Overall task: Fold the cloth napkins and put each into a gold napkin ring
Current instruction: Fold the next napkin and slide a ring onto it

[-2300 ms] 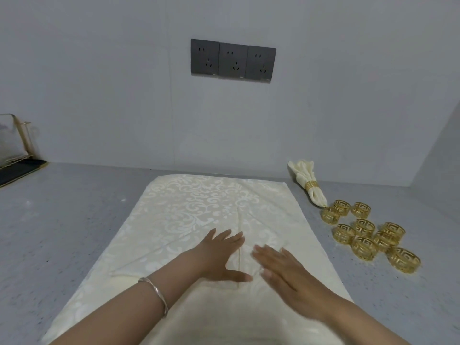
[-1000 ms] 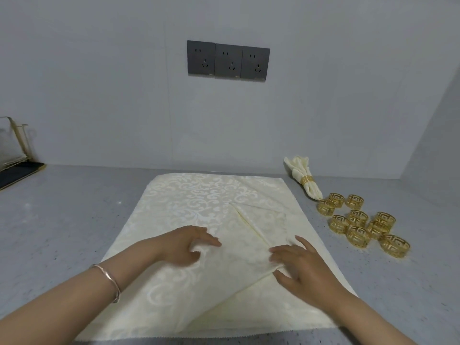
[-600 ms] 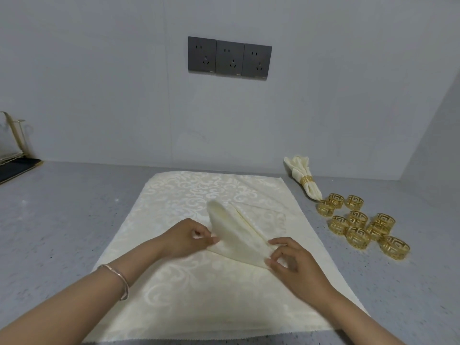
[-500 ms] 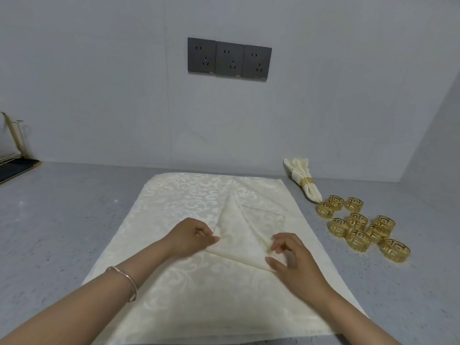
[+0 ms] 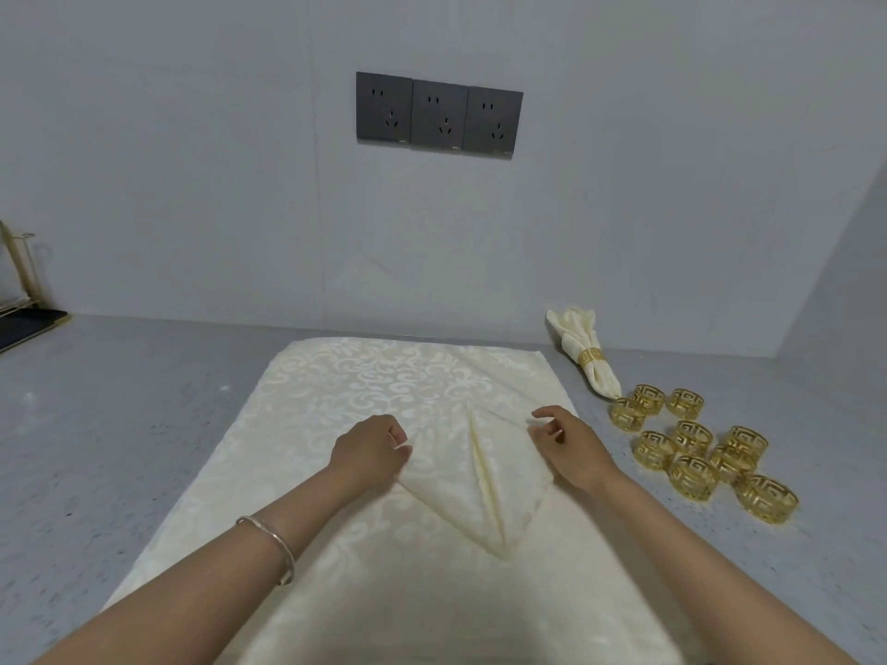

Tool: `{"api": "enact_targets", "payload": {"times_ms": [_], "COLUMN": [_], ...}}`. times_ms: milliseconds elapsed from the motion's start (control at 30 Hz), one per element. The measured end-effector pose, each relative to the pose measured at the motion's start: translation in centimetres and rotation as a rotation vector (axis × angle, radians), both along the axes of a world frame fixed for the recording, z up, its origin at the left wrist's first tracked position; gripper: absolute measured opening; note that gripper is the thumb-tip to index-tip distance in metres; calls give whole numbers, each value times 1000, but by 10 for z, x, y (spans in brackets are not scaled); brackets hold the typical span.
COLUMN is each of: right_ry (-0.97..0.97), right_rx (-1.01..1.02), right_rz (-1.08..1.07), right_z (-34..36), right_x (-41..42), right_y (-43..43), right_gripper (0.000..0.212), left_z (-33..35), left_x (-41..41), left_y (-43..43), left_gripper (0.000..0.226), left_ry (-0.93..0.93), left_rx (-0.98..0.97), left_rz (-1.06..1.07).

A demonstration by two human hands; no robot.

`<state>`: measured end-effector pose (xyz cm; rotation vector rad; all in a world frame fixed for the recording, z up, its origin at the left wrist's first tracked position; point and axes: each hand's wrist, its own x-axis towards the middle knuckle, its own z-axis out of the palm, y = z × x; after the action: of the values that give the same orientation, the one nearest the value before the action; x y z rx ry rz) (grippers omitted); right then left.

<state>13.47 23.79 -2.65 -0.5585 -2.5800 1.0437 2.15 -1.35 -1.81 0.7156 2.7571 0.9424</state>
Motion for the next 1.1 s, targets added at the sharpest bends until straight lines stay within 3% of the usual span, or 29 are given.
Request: {"api": "enact_targets", "payload": {"times_ms": [167, 300, 433, 567, 733, 933, 1033, 1100], "right_ry": [35, 39, 88, 117, 317, 311, 343, 355], "right_rx": [-57, 23, -46, -168, -333, -216, -158, -119], "right_rz": [105, 143, 63, 21, -78, -125, -138, -138], "right_z": [-4, -4, -5, -11, -16, -18, -19, -19], "right_x": [47, 60, 38, 17, 16, 12, 14, 15], "right_y": [-15, -20, -21, -31, -44, -47, -48, -49], "right_gripper": [19, 23, 24, 24, 23, 21, 20, 18], "left_z": [-4, -15, -19, -20, -27, -30, -34, -35], "left_x": [-8, -1, 32, 73, 89, 93, 93, 92], "left_y": [21, 26, 23, 22, 27, 35, 38, 39], "left_gripper": [6, 9, 55, 64, 77, 72, 102, 108], "left_ry": [80, 186, 188, 98, 75, 135, 190, 201], "left_rx": [37, 76, 83, -68, -172, -277, -291, -303], "left_rz": [-65, -76, -99, -175, -171, -209, -191, -192]}}
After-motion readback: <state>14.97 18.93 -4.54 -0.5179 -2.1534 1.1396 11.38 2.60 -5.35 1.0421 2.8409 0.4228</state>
